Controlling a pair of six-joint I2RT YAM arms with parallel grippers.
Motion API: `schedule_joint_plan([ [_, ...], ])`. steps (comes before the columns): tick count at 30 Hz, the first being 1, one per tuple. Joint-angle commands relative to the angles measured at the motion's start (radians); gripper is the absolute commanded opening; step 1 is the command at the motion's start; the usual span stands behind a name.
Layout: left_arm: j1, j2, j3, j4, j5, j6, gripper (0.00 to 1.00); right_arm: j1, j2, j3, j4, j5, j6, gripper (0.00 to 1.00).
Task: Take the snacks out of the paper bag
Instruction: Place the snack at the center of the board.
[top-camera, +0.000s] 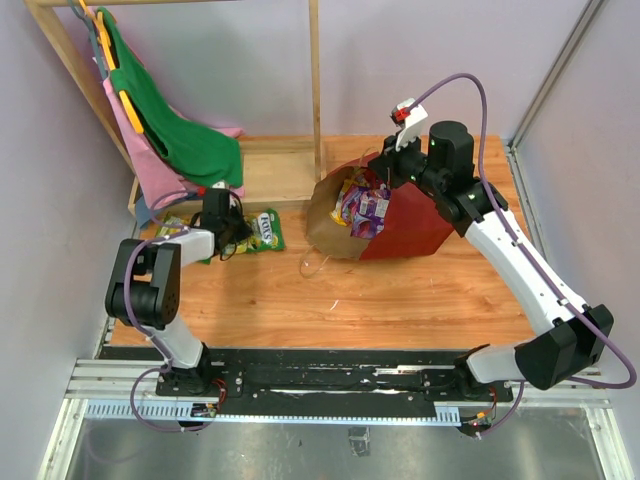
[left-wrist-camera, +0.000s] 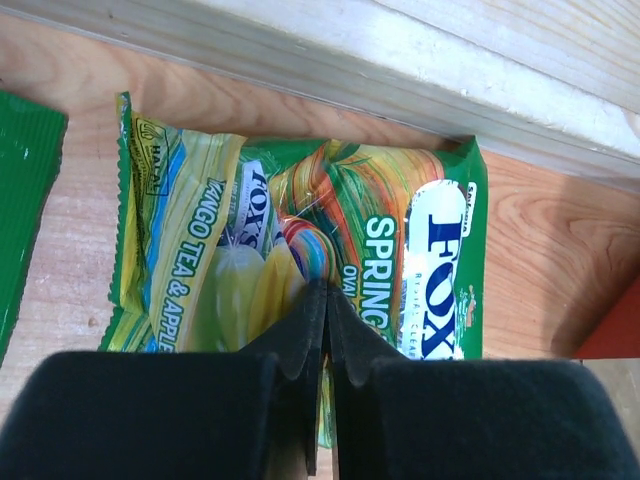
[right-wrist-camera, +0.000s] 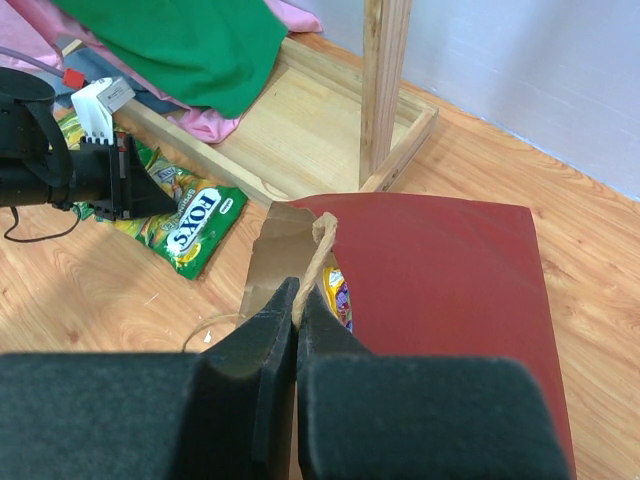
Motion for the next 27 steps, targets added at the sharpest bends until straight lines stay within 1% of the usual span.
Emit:
schedule_joint_plan([
  [1, 0.005, -0.070, -0.006, -0.087, 0.016, 0.042, 0.10, -0.002, -0.012, 0.039, 0.026, -0.014, -0.005, 0.01],
  [3, 0.005, -0.152, -0.003, -0.110, 0.014, 0.053, 0.16, -0.002, -0.009, 0.039, 0.027, -0.018, -0.004, 0.01],
  [7, -0.013, -0.288, 0.009, -0.158, 0.019, 0.069, 0.35, -0.002, -0.004, 0.040, 0.030, -0.024, 0.000, 0.01],
  [9, -0.045, -0.328, 0.025, -0.186, -0.001, 0.076, 0.39, -0.002, -0.002, 0.042, 0.031, -0.030, 0.004, 0.01],
  [12, -0.089, -0.330, 0.039, -0.195, -0.035, 0.074, 0.40, -0.002, -0.003, 0.041, 0.034, -0.034, 0.007, 0.01],
  [14, -0.092, -0.301, 0.032, -0.168, -0.036, 0.064, 0.39, -0.002, -0.006, 0.041, 0.033, -0.034, 0.007, 0.01],
  [21, -0.090, -0.104, 0.002, -0.086, -0.004, 0.041, 0.39, -0.002, -0.009, 0.039, 0.029, -0.025, -0.001, 0.01],
  [24, -0.084, -0.040, 0.021, -0.133, -0.053, 0.048, 0.40, -0.002, -0.006, 0.039, 0.026, -0.018, -0.006, 0.01],
  [27, -0.061, -0.023, 0.026, -0.170, -0.078, 0.046, 0.40, -0.002, -0.007, 0.040, 0.024, -0.016, -0.008, 0.01],
])
